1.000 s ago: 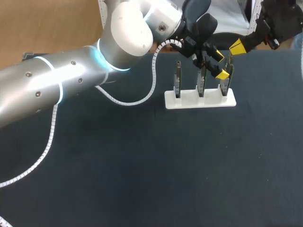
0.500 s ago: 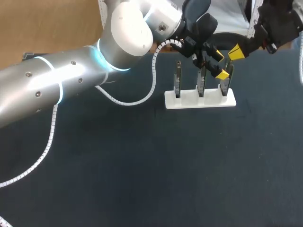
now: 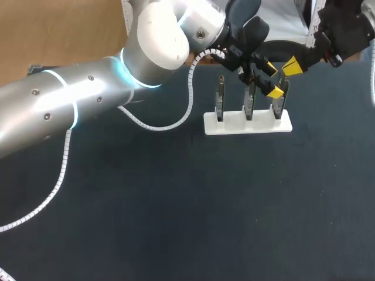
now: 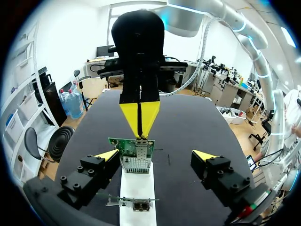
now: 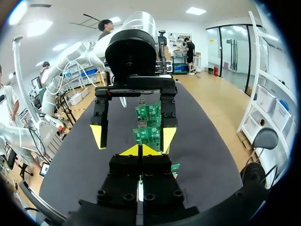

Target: Pick up the optical module with the left hand, and insert it into the network port with the right hand.

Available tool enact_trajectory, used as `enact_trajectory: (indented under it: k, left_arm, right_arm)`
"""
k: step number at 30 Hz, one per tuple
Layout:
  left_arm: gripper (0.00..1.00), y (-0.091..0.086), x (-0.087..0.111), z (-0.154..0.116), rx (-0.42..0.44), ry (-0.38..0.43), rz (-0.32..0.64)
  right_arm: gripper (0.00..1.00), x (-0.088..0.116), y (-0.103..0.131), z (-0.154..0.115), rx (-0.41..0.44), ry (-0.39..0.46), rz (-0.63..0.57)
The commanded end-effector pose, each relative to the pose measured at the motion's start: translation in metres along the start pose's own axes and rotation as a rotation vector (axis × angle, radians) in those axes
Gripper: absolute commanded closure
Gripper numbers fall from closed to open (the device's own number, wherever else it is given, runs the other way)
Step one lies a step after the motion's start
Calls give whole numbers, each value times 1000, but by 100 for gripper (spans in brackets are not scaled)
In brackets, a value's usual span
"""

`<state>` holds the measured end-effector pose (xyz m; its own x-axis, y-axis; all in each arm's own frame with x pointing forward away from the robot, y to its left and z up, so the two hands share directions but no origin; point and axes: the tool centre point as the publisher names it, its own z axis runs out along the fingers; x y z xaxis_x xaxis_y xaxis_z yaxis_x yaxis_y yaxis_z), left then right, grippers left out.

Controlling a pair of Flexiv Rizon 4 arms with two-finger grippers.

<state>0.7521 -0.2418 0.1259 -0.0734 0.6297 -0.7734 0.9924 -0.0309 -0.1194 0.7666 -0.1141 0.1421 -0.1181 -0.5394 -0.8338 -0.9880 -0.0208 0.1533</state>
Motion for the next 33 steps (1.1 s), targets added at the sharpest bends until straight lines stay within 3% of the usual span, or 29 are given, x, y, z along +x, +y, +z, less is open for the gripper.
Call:
enact_trajectory:
  k: [1, 16, 33]
  left_arm:
    - [0, 2, -1, 1, 5, 4, 1]
    - [0, 2, -1, 1, 5, 4, 1]
    - [0, 4, -3, -1, -12, 0, 1]
  right_arm:
    - [100, 7, -2, 3, -3, 1, 5]
    - [100, 11, -3, 7, 3, -6, 24]
    - [100, -9, -9, -11, 52, -59, -21]
